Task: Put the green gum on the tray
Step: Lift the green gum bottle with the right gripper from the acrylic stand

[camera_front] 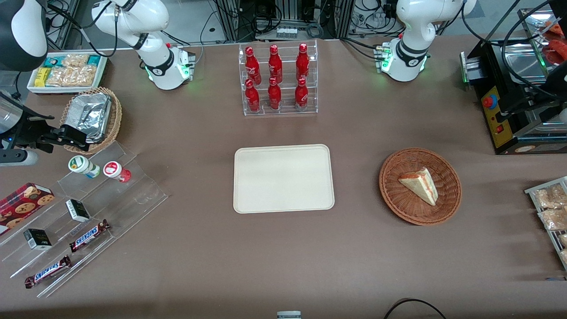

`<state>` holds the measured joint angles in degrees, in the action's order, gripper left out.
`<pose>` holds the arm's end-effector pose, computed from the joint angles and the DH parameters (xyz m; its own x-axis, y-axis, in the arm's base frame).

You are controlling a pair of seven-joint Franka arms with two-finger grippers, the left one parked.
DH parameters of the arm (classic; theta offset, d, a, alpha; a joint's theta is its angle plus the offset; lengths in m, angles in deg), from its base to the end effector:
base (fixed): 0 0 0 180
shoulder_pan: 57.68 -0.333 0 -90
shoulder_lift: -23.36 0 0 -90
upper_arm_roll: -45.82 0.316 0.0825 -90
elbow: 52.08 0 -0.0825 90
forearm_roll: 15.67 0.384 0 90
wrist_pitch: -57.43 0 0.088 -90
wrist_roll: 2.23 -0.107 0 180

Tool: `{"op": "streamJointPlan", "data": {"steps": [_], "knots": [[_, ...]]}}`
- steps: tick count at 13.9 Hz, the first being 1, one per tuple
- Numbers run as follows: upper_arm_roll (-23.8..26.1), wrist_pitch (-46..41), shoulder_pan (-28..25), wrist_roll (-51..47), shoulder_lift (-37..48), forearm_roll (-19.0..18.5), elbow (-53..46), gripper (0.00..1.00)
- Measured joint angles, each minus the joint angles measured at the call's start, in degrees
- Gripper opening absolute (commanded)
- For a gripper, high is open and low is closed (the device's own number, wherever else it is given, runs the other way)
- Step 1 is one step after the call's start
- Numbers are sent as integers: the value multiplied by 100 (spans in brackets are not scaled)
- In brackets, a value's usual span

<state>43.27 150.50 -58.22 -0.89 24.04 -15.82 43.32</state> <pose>0.5528 -0.0198 0.5911 0.9995 -0.0115 -0.0288 -0.0115 -0.9999 0.0014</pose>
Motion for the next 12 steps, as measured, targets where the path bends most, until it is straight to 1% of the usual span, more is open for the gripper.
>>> {"op": "streamJointPlan", "data": {"steps": [5, 7, 9, 12], "knots": [[-36, -27, 10, -12, -13, 0, 57, 100], [-233, 64, 20, 105, -59, 0, 254, 100], [-452, 429, 35, 718, -88, 1, 624, 100], [-701, 1092, 116, 2204, -80, 1, 1228, 100]]}}
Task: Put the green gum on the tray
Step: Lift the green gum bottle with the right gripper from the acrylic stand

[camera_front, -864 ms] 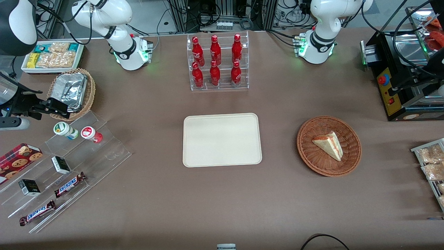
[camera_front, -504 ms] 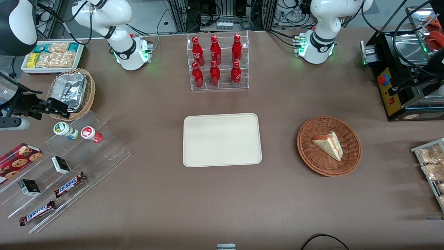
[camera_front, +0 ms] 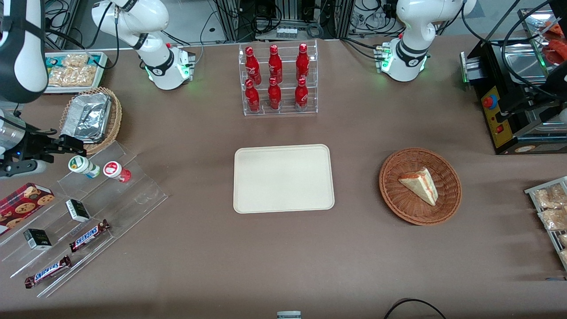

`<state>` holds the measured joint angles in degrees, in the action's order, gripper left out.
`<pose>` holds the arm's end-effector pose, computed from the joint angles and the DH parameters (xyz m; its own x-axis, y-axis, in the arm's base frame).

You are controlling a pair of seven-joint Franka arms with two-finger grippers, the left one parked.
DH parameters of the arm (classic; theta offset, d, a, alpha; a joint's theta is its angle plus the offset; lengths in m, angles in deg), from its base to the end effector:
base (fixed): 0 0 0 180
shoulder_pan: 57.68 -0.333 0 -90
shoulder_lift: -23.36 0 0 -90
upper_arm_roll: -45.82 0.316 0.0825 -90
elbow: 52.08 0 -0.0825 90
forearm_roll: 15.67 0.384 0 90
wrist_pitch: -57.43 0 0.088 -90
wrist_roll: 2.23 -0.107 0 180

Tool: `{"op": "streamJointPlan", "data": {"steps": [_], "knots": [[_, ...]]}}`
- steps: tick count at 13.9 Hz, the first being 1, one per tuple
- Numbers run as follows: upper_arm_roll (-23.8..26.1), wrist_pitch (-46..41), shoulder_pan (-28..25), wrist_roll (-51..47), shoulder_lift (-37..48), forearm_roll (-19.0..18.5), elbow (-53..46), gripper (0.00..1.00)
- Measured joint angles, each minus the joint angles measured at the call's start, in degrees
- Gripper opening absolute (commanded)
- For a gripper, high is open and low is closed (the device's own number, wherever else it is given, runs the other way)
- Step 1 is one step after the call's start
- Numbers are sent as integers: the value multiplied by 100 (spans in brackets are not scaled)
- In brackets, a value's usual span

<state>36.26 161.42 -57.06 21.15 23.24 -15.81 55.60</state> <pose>0.5459 -0.0982 0.4974 0.9714 0.2293 -0.0620 0.2282 -0.9733 -0.0239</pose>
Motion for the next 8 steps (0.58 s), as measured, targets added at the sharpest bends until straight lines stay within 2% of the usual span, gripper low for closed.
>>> {"op": "streamJointPlan", "data": {"steps": [5, 8], "knots": [[-520, 1849, 59, 2152, 238, 1, 1321, 100], [-647, 2408, 65, 2420, 397, 1, 1906, 100]]}}
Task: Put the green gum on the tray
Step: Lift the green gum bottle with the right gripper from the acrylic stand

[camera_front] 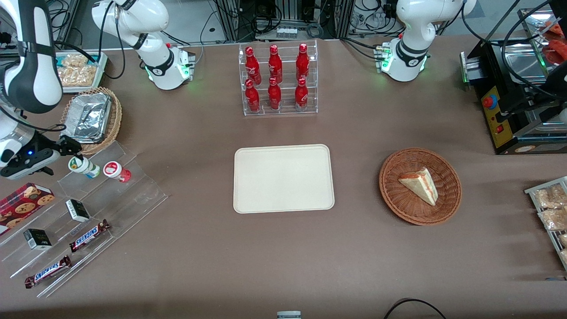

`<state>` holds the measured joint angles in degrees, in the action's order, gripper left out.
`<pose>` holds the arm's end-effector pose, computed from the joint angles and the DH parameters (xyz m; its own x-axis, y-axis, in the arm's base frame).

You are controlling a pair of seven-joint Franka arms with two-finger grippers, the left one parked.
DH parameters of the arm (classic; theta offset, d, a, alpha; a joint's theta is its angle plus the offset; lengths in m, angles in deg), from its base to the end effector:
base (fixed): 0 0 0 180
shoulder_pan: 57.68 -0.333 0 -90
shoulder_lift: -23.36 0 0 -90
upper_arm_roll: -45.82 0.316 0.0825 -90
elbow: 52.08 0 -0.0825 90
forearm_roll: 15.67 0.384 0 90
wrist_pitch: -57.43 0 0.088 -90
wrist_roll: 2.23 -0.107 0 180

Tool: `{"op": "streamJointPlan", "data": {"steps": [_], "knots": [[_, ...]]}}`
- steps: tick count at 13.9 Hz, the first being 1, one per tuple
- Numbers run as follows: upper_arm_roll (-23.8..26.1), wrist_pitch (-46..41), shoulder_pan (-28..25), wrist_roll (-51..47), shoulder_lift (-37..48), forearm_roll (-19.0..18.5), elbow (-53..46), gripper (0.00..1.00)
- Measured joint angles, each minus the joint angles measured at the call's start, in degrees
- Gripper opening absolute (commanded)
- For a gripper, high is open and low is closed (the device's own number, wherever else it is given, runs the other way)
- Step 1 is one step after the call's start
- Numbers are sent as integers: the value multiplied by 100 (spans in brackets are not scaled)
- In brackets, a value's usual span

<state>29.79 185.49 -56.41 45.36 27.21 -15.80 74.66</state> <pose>0.5017 -0.1576 0.4146 0.8598 0.5057 0.0713 0.5030 -0.8627 0.0534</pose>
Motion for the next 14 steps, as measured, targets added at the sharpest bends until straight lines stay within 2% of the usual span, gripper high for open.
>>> {"op": "streamJointPlan", "data": {"steps": [7, 10, 11, 12, 13, 14], "knots": [[-8, 293, -1, 7, 57, 0, 405, 99], [-5, 406, -3, 12, 38, 0, 461, 96], [-4, 434, -3, 17, 33, 0, 475, 91], [-4, 453, -3, 19, 21, 0, 482, 79], [-4, 473, -3, 27, 2, 0, 482, 62], [-4, 494, -3, 64, -16, 0, 482, 33]]}}
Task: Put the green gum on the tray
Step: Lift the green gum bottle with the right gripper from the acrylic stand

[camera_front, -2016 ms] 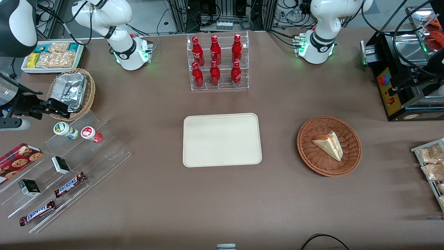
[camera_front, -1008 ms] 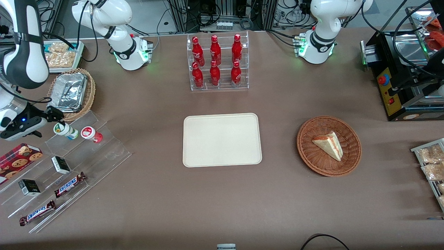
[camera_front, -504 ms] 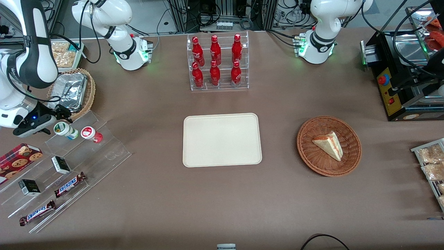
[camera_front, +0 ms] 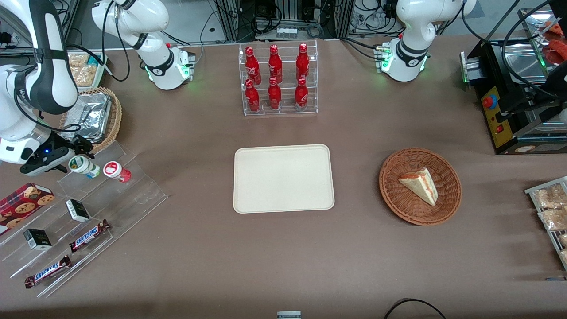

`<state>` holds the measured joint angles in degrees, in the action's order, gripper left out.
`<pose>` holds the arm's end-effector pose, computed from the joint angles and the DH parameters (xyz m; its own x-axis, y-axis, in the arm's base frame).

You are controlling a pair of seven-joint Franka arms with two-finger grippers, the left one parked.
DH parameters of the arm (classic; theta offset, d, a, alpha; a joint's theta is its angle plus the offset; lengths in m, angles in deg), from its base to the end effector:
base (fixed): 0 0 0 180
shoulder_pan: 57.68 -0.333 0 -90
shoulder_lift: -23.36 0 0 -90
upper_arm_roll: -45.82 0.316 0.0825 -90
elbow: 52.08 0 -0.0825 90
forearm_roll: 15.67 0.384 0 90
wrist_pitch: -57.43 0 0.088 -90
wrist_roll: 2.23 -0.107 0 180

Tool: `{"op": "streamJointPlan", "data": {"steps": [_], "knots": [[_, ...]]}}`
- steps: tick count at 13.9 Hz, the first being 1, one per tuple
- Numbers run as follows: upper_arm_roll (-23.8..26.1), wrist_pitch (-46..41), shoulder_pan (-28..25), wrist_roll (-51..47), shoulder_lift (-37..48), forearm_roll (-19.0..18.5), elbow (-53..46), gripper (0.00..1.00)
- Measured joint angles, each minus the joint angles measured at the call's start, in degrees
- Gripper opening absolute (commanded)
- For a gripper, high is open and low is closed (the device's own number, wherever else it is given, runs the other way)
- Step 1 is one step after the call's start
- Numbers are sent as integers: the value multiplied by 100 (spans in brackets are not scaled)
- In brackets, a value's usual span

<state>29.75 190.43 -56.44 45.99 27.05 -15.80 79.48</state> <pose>0.4897 -0.1533 0.3831 0.8543 0.5151 0.0699 0.5124 -0.8570 0.0541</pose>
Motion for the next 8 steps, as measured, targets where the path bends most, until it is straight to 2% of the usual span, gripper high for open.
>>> {"op": "streamJointPlan", "data": {"steps": [1, 2, 8], "knots": [[0, 8, 0, 43, -11, 0, 0, 7], [0, 9, 0, 60, -15, 0, 0, 0], [9, -89, -12, 69, -16, 0, -177, 0]]}}
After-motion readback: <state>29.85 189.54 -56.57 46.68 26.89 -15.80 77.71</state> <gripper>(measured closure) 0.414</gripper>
